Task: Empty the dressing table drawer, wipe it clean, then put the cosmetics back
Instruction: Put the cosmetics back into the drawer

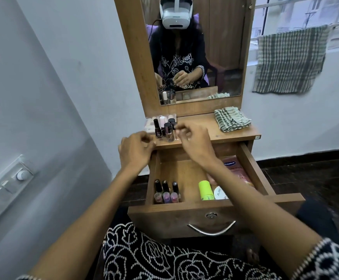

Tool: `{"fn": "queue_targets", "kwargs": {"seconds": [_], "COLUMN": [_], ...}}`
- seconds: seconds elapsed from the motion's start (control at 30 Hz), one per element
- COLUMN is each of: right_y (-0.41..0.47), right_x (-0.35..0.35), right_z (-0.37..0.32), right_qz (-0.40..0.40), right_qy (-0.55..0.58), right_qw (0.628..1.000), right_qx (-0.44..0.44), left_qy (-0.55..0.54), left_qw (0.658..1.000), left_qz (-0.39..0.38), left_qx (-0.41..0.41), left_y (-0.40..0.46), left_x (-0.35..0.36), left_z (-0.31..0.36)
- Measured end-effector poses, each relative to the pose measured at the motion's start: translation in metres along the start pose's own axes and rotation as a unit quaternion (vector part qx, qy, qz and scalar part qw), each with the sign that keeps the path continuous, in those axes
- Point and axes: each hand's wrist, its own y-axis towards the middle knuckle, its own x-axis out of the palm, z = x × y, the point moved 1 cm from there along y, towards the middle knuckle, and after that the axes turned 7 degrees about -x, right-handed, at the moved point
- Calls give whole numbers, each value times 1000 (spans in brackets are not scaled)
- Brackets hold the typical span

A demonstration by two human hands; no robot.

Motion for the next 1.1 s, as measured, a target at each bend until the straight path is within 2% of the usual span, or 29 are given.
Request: {"fn": "queue_targets", "kwargs": {"seconds": [0.07,0.17,0.27,0.37,0.83,1.1], "right_y": [37,83,104,108,107,53], "right_x": [1,12,29,41,49,4], "right_z": [-10,-19,-19,-16,-24,-50], "right_qz": [-5,-74,-183,-223,-216,-144], "right_qy": [-38,-136,-255,-299,-287,-164], "right_qw": [999,988,949,928,933,971], "right_qx": [-17,-7,9,14,-9,-100], "left_qy": [18,62,134,175,130,58], "left_qw": [999,997,990,982,988,988], "left_qz": [28,31,-23,-75,-68,-16], "left_qx": [20,36,27,21,39,139], "left_y": [26,62,85,93,92,36], "left_x": [2,9,21,34,29,-36], "left_z": [9,19,20,15,4,12]}}
